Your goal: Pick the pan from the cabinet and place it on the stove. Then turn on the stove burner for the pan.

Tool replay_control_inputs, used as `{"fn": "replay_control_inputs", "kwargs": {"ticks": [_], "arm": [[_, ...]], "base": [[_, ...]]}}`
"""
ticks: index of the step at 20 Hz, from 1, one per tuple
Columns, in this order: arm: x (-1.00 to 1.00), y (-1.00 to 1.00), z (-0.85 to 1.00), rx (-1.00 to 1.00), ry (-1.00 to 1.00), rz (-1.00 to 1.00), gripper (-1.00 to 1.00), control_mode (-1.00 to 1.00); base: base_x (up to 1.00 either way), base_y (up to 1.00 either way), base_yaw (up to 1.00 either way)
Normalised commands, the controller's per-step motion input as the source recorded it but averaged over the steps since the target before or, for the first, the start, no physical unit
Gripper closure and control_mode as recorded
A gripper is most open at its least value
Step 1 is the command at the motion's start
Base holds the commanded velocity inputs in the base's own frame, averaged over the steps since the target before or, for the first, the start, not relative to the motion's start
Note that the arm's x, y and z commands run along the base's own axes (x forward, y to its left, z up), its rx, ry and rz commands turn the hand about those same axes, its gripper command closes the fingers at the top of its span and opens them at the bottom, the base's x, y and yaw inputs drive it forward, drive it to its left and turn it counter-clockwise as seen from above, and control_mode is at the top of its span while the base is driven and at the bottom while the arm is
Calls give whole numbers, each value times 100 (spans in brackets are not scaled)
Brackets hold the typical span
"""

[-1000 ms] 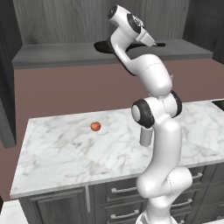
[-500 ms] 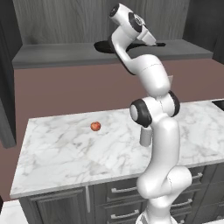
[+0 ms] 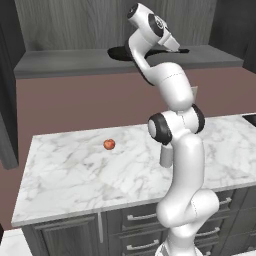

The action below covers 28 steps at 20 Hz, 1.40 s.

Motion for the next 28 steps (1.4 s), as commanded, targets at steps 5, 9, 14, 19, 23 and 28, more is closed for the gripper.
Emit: {"fn": "replay_control_inputs", "kwargs": {"ticks": [5, 9, 14, 19, 23, 28], "arm": [[0, -4, -8, 3, 0, 0, -100, -100], [0, -2, -14, 4, 0, 0, -100, -100], [0, -2, -9, 4, 0, 0, -100, -100], [0, -3, -7, 4, 0, 0, -100, -100], [0, -3, -10, 4, 0, 0, -100, -100], [0, -3, -11, 4, 0, 0, -100, -100]], "base": [[0, 0, 0], [0, 0, 0], [0, 0, 0], [0, 0, 0], [0, 0, 0], [0, 0, 0]]}}
